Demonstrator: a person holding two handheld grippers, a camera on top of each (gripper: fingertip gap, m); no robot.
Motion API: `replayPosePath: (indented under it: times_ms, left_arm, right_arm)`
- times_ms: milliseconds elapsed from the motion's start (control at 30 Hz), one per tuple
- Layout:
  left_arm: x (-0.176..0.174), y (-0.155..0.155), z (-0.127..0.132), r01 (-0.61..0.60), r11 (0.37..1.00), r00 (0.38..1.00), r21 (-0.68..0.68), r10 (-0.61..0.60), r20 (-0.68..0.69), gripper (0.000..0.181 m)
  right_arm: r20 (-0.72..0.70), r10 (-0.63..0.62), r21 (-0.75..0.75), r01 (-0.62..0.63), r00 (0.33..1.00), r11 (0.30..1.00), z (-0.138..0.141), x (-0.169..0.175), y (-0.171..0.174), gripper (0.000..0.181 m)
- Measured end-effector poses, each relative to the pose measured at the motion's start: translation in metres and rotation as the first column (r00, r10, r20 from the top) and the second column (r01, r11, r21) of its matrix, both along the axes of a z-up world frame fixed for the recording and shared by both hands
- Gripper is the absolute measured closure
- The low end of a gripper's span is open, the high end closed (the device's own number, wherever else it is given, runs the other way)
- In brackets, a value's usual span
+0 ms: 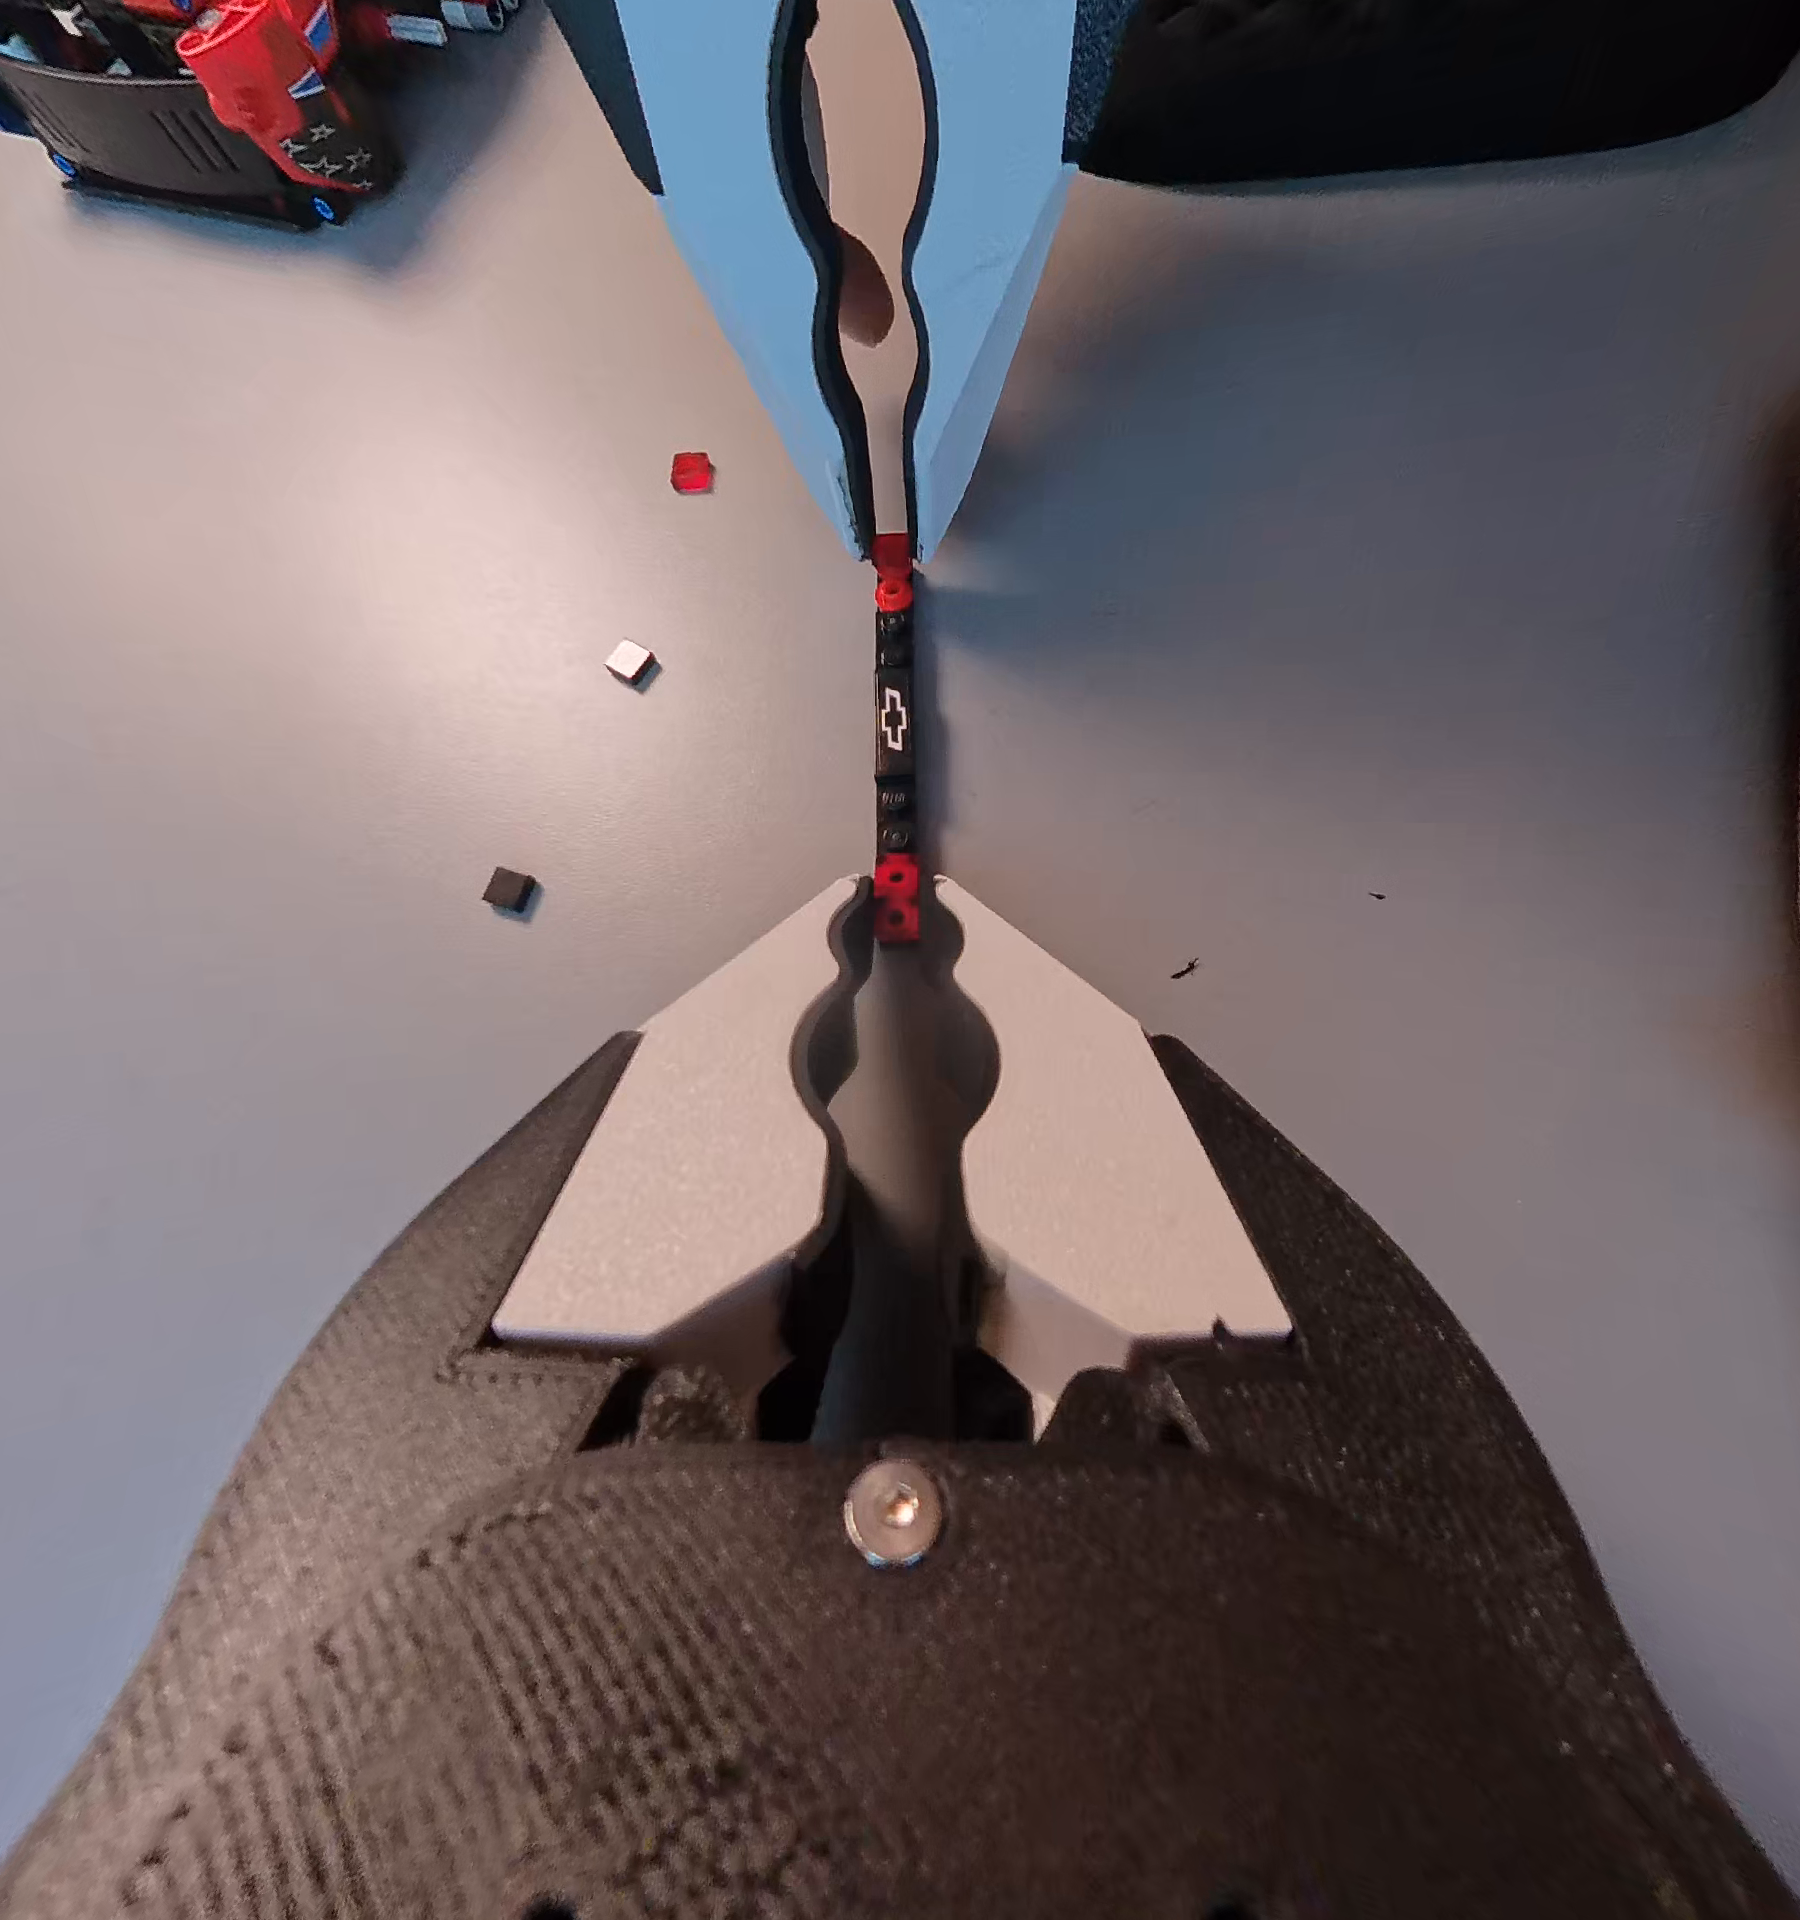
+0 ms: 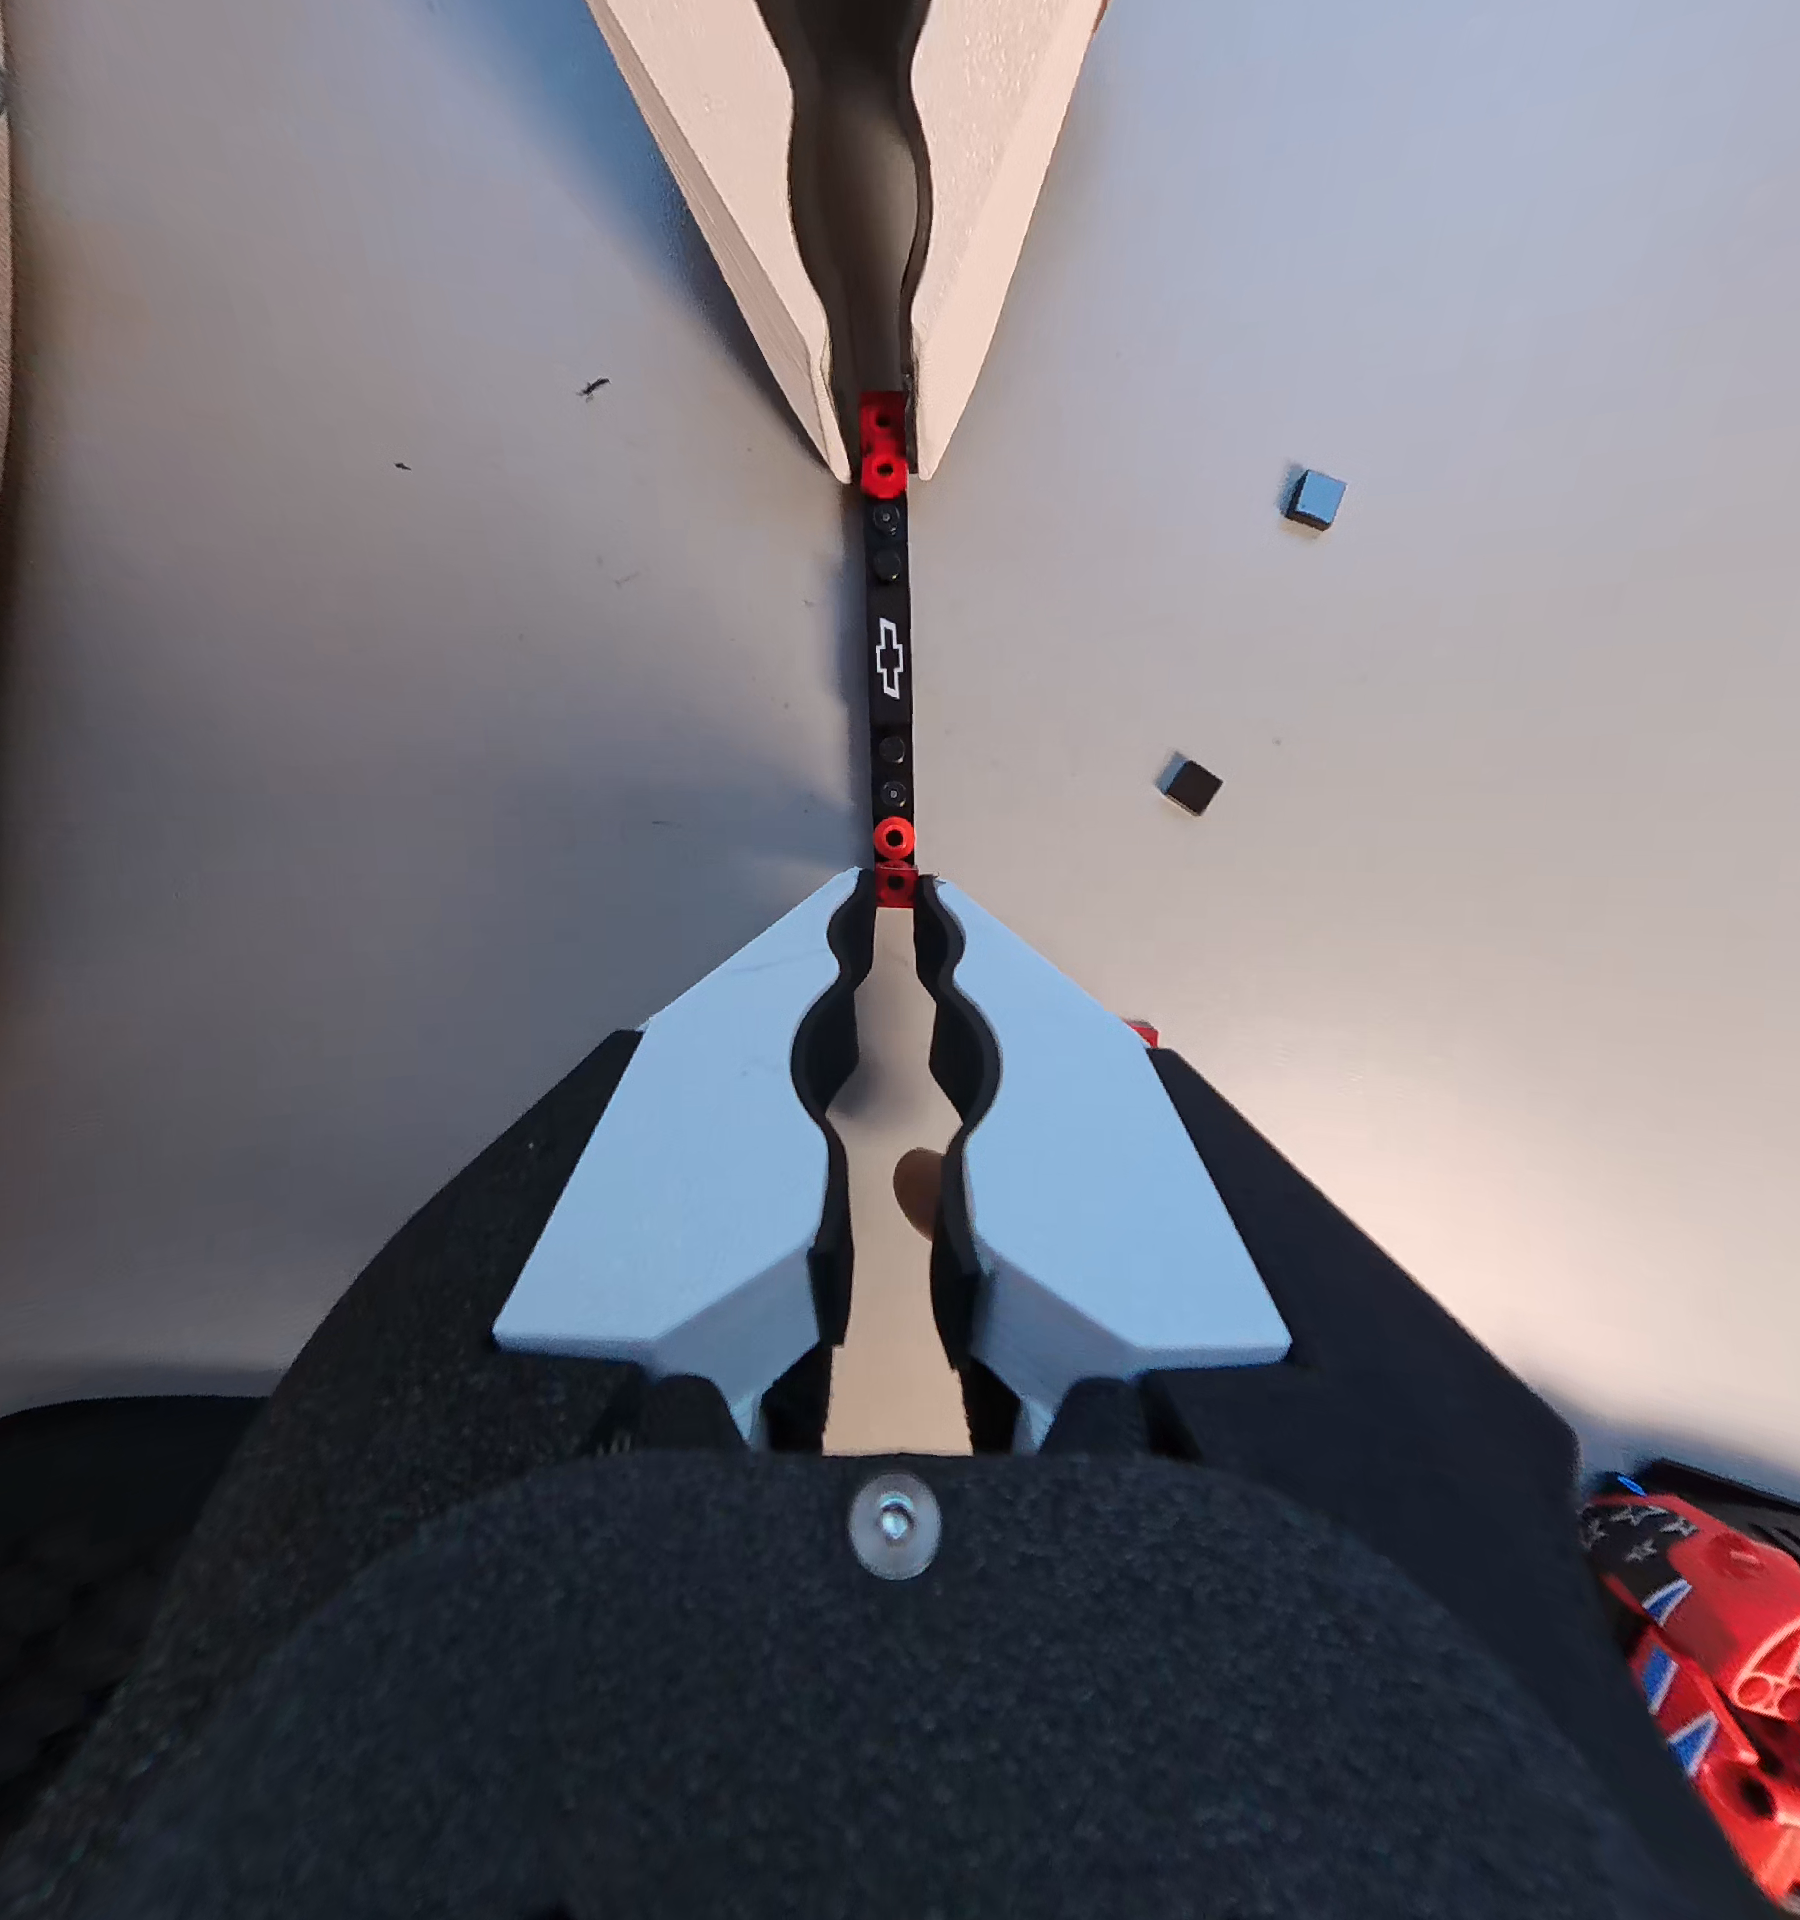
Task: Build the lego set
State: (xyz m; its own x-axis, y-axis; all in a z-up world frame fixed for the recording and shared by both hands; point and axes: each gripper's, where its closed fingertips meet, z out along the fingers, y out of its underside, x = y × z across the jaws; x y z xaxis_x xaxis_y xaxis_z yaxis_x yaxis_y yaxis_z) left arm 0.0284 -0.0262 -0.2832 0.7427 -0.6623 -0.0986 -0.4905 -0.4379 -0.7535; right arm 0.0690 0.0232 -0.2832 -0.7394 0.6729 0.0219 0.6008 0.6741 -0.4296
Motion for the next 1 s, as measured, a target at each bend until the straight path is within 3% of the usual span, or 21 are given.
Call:
replayPosePath:
  times_ms: [467, 1000]
  left_arm:
    - [-0.0004, 0.0011, 0.0003, -0.001, 1.0, 1.0, 0.004, 0.001, 0.006, 0.175]
    - [-0.0001, 0.0016, -0.0001, 0.004, 1.0, 1.0, 0.017, -0.004, 0.0, 0.175]
  right_arm:
    - [-0.038, -0.006, -0.007, 0.006, 0.999, 1.0, 0.0006, 0.0004, 0.0001, 0.176]
    - [0.132, 0.005, 0.177, -0.029, 0.991, 0.984, -0.0059, -0.0012, -0.0031, 0.175]
